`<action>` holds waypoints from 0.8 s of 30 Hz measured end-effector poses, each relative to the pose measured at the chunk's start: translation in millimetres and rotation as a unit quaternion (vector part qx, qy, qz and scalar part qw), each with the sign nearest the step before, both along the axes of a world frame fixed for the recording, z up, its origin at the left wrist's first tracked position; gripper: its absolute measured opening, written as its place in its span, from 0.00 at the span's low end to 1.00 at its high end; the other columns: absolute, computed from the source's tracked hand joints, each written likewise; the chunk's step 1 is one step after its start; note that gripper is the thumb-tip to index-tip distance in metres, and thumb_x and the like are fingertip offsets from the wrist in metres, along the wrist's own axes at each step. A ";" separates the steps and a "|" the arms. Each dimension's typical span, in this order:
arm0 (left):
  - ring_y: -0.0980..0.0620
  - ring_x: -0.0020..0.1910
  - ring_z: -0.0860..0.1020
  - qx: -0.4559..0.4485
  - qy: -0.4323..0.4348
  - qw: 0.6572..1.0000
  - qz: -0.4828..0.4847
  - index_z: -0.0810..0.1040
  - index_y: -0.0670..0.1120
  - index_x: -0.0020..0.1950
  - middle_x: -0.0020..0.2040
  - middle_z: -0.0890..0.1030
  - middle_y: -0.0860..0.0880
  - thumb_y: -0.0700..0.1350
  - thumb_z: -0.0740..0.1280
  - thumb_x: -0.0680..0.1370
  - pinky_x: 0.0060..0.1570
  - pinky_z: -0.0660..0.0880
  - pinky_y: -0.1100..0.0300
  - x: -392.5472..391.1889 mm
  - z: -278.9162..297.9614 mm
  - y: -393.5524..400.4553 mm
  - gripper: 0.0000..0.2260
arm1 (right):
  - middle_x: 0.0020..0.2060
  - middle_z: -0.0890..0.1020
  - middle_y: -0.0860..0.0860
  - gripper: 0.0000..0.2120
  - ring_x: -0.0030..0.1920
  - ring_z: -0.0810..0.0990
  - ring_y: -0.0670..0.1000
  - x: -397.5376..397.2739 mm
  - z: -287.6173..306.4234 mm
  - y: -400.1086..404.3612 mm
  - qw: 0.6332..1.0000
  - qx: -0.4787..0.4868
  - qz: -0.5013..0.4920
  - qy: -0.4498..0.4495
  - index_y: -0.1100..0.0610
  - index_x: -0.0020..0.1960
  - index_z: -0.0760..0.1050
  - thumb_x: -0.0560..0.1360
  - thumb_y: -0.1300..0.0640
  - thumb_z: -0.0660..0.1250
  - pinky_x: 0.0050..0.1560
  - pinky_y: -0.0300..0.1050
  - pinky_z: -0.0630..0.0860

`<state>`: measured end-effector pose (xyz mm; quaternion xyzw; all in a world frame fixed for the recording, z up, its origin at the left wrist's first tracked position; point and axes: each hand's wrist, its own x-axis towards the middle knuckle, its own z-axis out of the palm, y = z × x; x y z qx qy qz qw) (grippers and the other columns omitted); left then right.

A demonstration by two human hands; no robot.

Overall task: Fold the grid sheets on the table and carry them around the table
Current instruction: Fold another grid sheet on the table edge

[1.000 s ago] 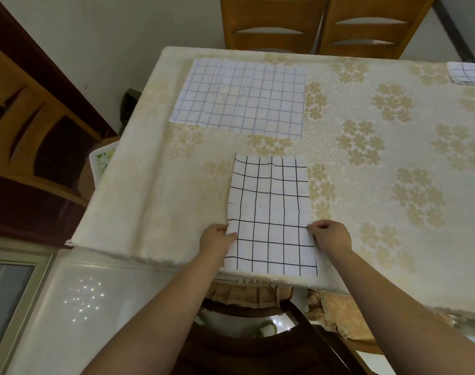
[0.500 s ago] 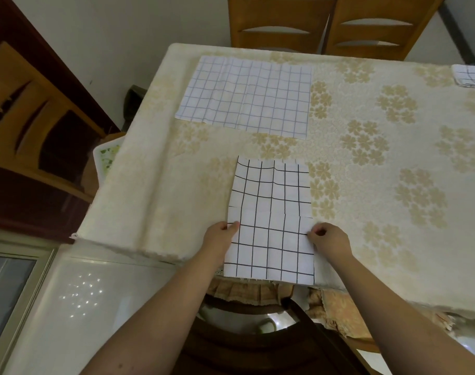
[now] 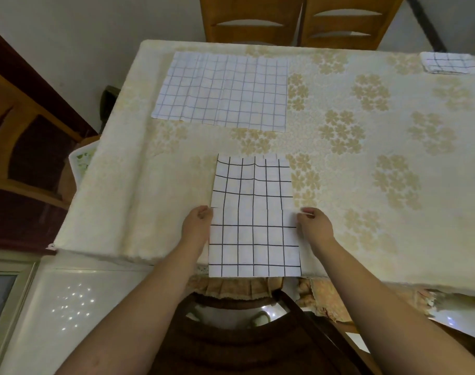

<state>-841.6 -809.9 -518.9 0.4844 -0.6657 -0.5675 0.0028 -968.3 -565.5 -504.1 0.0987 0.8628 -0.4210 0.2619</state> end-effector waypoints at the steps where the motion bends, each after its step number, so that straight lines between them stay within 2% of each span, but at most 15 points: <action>1: 0.47 0.58 0.76 0.009 0.006 1.000 0.008 0.73 0.46 0.67 0.61 0.78 0.47 0.51 0.62 0.81 0.62 0.74 0.49 -4.2 0.7 -1.6 0.17 | 0.53 0.82 0.57 0.17 0.47 0.82 0.57 -1.8 1.6 -2.1 1.000 -0.009 -0.012 -0.017 0.57 0.65 0.74 0.78 0.55 0.64 0.49 0.51 0.79; 3: 0.47 0.59 0.76 0.039 0.019 0.999 0.030 0.72 0.47 0.69 0.62 0.77 0.46 0.51 0.62 0.81 0.62 0.74 0.49 -10.7 0.5 -5.1 0.18 | 0.53 0.82 0.57 0.15 0.48 0.81 0.57 -6.8 2.7 -6.2 0.998 -0.016 -0.026 -0.046 0.57 0.63 0.75 0.77 0.55 0.64 0.48 0.51 0.79; 5: 0.47 0.59 0.77 0.062 0.026 0.997 0.039 0.71 0.47 0.68 0.62 0.77 0.46 0.51 0.63 0.81 0.61 0.75 0.49 -12.9 -0.7 -7.9 0.17 | 0.49 0.81 0.56 0.10 0.42 0.79 0.55 -10.4 4.7 -11.2 0.998 -0.004 -0.016 -0.060 0.54 0.59 0.74 0.78 0.55 0.63 0.39 0.44 0.74; 7: 0.47 0.57 0.77 0.053 0.027 0.998 0.020 0.72 0.46 0.68 0.61 0.77 0.46 0.47 0.65 0.80 0.61 0.75 0.49 -12.2 -0.1 -9.1 0.16 | 0.43 0.79 0.56 0.05 0.37 0.75 0.53 -12.4 6.3 -17.1 0.998 0.020 -0.008 -0.059 0.54 0.50 0.73 0.78 0.55 0.60 0.34 0.42 0.68; 9: 0.47 0.58 0.77 0.050 0.027 0.998 0.004 0.73 0.44 0.67 0.61 0.78 0.45 0.46 0.67 0.79 0.63 0.74 0.49 -11.5 0.0 -10.8 0.17 | 0.34 0.74 0.55 0.10 0.31 0.69 0.52 -14.0 6.9 -22.1 0.998 0.029 -0.017 -0.062 0.56 0.38 0.68 0.78 0.57 0.59 0.32 0.41 0.63; 10: 0.46 0.59 0.78 0.059 0.024 0.998 0.005 0.74 0.43 0.67 0.61 0.79 0.45 0.46 0.67 0.79 0.63 0.74 0.48 -11.3 -1.0 -12.2 0.17 | 0.32 0.71 0.55 0.13 0.29 0.67 0.52 -14.9 7.5 -24.2 0.997 0.038 -0.022 -0.067 0.57 0.35 0.66 0.78 0.57 0.58 0.32 0.42 0.62; 11: 0.46 0.59 0.78 0.076 0.021 0.997 0.010 0.75 0.43 0.66 0.61 0.79 0.44 0.47 0.68 0.79 0.64 0.74 0.48 -10.8 -0.4 -13.0 0.17 | 0.32 0.71 0.54 0.13 0.30 0.68 0.52 -15.2 7.3 -25.7 0.995 0.041 -0.038 -0.084 0.58 0.36 0.67 0.78 0.55 0.59 0.33 0.42 0.63; 13: 0.45 0.59 0.78 0.115 0.018 0.993 0.020 0.76 0.42 0.65 0.60 0.80 0.43 0.48 0.69 0.78 0.64 0.74 0.47 -9.9 -0.1 -14.3 0.17 | 0.37 0.76 0.55 0.13 0.34 0.73 0.52 -12.9 10.1 -27.6 0.987 0.010 -0.077 -0.143 0.62 0.47 0.74 0.78 0.51 0.63 0.34 0.42 0.68; 16: 0.45 0.58 0.79 0.123 0.024 0.992 0.017 0.77 0.42 0.64 0.59 0.81 0.43 0.47 0.68 0.79 0.62 0.75 0.48 -8.1 3.0 -15.6 0.16 | 0.51 0.81 0.58 0.21 0.44 0.79 0.56 -11.1 8.6 -25.4 0.975 -0.056 -0.095 -0.194 0.65 0.60 0.75 0.76 0.49 0.68 0.37 0.43 0.73; 19: 0.45 0.56 0.80 0.108 0.030 0.994 0.004 0.79 0.43 0.59 0.56 0.82 0.44 0.49 0.68 0.79 0.61 0.76 0.49 -4.6 8.5 -18.0 0.13 | 0.55 0.82 0.59 0.23 0.44 0.80 0.55 -8.9 14.4 -25.1 0.970 -0.082 -0.101 -0.206 0.65 0.62 0.75 0.75 0.49 0.70 0.40 0.45 0.76; 22: 0.47 0.53 0.80 0.098 0.041 0.994 -0.002 0.80 0.43 0.55 0.54 0.83 0.44 0.49 0.68 0.79 0.56 0.78 0.53 -2.2 15.7 -20.6 0.11 | 0.49 0.82 0.55 0.21 0.40 0.78 0.51 -9.3 24.4 -26.2 0.972 -0.094 -0.088 -0.196 0.64 0.62 0.76 0.77 0.49 0.68 0.35 0.43 0.71; 24: 0.49 0.49 0.80 0.090 0.044 0.995 -0.008 0.80 0.43 0.55 0.53 0.82 0.45 0.48 0.68 0.79 0.51 0.76 0.58 -2.6 21.6 -22.3 0.11 | 0.57 0.81 0.55 0.23 0.49 0.78 0.53 -9.0 29.4 -26.4 0.976 -0.102 -0.080 -0.177 0.63 0.66 0.74 0.78 0.48 0.66 0.46 0.43 0.71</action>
